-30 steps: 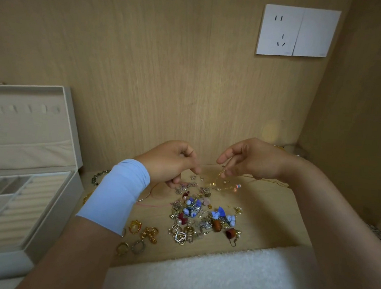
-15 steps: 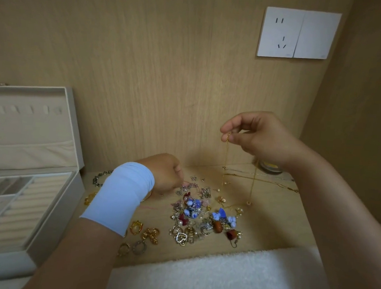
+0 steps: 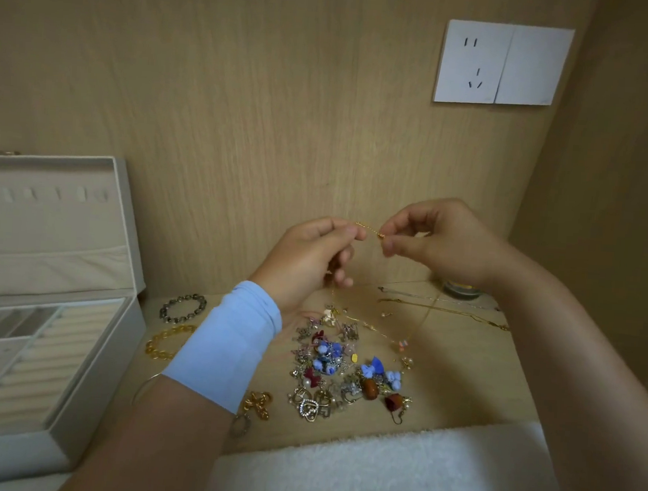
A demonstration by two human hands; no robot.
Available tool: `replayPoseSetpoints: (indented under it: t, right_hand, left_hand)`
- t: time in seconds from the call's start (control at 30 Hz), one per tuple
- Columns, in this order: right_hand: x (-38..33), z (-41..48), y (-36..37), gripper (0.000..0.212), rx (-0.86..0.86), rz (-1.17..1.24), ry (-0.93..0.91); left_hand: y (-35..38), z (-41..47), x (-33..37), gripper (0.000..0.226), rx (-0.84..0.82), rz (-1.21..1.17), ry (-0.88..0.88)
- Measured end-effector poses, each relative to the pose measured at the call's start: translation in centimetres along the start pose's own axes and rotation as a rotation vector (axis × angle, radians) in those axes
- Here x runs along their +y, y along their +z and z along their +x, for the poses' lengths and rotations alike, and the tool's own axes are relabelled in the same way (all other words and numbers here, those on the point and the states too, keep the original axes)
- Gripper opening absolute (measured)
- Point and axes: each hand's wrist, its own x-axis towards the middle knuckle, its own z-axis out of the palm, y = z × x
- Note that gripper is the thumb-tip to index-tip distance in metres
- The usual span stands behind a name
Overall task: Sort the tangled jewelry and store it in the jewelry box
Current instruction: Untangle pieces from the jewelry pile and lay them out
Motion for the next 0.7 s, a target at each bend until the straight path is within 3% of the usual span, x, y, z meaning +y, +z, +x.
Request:
replayPoseSetpoints:
  t: [0.17, 0.33, 0.43, 0.5, 0.63, 0.7]
  right_hand:
    - [1.8, 0.1, 0.6, 0.012, -0.253, -0.19, 0.212]
    - [2.6, -0.7, 0.1, 0.02, -0.433, -0.289, 0.34]
    - [2.7, -1.0, -0.5, 0.034, -0.571, -0.21, 0.395]
    - [2.8, -1.2, -0.6, 0.038, -0.539, -0.072, 0.383]
    - [2.0, -0.7, -0.9, 0.047, -0.255, 0.35, 0.357]
    - [1.1, -0.7, -1.2, 0.053, -0.254, 0.517, 0.415]
  left_hand:
    - [-0.3, -0.4, 1.3, 0.018, -0.098, -0.116, -0.007]
    - [-1.0, -0.3, 1.4, 0.019, -0.021, -0.094, -0.006]
    - [-1.3, -0.2, 1.6, 0.021, 0.046, -0.176, -0.011]
    - [-1.6, -0.2, 1.8, 0.022, 0.053, -0.202, -0.035]
    - [-2.0, -0.1, 1.9, 0.025, 0.039, -0.193, -0.06]
    - [-1.9, 0.1, 1.7, 0.024, 0.073, -0.135, -0.057]
